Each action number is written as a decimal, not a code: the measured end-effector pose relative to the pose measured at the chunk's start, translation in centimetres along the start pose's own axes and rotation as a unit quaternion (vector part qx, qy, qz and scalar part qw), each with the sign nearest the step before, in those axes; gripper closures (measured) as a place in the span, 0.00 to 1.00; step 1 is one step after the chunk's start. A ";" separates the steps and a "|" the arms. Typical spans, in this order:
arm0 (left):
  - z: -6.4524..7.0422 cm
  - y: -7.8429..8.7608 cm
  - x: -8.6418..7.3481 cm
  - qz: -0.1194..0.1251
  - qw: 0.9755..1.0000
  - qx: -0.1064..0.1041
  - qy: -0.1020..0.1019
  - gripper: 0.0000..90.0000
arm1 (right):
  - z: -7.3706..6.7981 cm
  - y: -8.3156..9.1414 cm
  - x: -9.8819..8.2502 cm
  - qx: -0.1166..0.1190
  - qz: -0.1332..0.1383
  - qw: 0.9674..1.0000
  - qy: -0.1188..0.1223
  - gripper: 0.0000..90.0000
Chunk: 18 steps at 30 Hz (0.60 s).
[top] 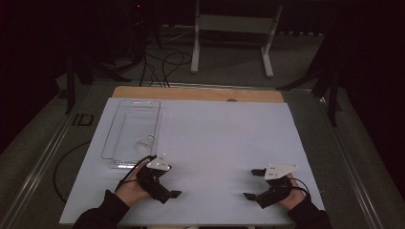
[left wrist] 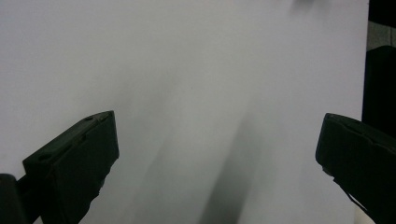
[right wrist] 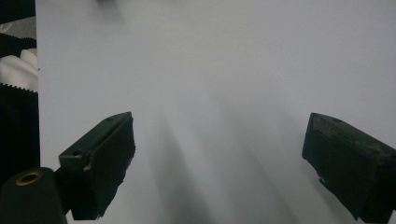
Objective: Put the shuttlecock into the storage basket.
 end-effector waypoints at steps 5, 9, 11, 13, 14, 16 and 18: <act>0.1 0.5 -0.9 0.002 1.000 0.001 0.004 0.00 | 0.0 0.1 0.0 0.000 0.002 1.000 -0.003 0.10; 0.0 0.9 -1.8 0.002 1.000 0.006 0.006 0.00 | 0.0 0.0 0.0 0.000 0.001 1.000 -0.002 0.10; -0.1 1.1 -2.1 0.005 1.000 0.007 0.010 0.00 | 0.0 0.1 0.0 0.000 0.002 1.000 -0.001 0.10; -0.3 1.2 -2.6 0.008 1.000 0.011 0.014 0.00 | 0.0 0.1 0.0 -0.002 0.001 1.000 -0.002 0.10; -0.3 1.2 -2.8 0.007 1.000 0.012 0.015 0.00 | 0.0 0.1 -0.1 -0.001 0.001 1.000 -0.002 0.10; -0.3 1.3 -3.1 0.010 1.000 0.015 0.017 0.00 | 0.1 0.1 -0.1 -0.002 0.002 1.000 -0.001 0.10; -0.3 1.5 -3.5 0.015 1.000 0.020 0.015 0.00 | 0.1 0.1 -0.1 -0.002 0.001 1.000 0.000 0.10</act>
Point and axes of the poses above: each handheld gripper's, and its own axes: y roughly backward along the jaws, x roughly out of its top, z roughly to its right, the point moved 6 cm from there along -y, roughly forward along the jaws, and after that the axes turned 10 degrees about -z, right-handed, at the moved point
